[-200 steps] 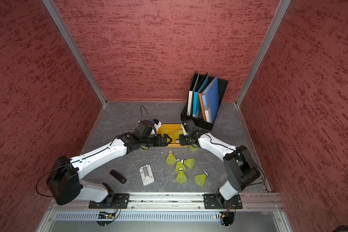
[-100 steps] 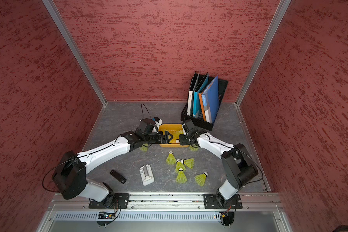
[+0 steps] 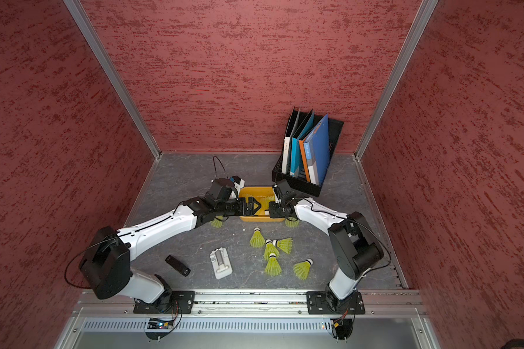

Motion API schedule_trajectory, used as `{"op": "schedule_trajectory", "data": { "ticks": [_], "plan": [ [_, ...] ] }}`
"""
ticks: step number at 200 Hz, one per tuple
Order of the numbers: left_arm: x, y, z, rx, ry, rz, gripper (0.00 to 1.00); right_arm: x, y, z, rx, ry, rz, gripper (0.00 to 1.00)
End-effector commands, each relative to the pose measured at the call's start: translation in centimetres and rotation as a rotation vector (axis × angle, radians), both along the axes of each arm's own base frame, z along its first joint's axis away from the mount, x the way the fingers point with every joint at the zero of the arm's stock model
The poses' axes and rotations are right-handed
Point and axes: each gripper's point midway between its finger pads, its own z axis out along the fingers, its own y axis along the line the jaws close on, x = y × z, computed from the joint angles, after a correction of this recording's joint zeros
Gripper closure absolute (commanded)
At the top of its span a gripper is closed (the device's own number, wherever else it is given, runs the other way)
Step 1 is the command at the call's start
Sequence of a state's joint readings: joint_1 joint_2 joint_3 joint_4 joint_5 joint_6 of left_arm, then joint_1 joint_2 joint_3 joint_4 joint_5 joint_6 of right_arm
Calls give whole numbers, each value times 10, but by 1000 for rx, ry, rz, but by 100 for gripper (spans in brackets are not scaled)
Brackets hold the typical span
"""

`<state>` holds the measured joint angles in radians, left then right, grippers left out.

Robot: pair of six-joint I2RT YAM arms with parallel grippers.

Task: Put the shuttlecocks into the storage box
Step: Place the shuttlecock in the storage box.

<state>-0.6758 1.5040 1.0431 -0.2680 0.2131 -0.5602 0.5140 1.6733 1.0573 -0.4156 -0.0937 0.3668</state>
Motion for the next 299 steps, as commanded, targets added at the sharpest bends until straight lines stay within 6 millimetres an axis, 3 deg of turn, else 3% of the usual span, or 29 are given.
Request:
{"op": "schedule_trajectory", "data": {
  "ticks": [1,113,159,212,219,253,299],
  "plan": [
    [7,-4,11,-23,-23,-6,0,11,1,10,8,-25,-19,65],
    [3,-3,12,-20,-20,-10,0,11,-1,18,4,-29,-33,58],
    [0,0,11,-2,-19,-11,0,6,-10,38,1,-65,-53,41],
    [-7,8,29,8,-88,-41,0,-9,-21,68,16,-114,-66,25],
    [-8,10,30,11,-89,-42,0,-13,-23,80,30,-138,-65,23],
    [-15,18,35,26,-108,-59,0,-31,-31,97,37,-136,-60,2],
    [-19,48,30,97,-87,-36,0,-61,-45,110,-9,-141,-41,2]
  ]
}}
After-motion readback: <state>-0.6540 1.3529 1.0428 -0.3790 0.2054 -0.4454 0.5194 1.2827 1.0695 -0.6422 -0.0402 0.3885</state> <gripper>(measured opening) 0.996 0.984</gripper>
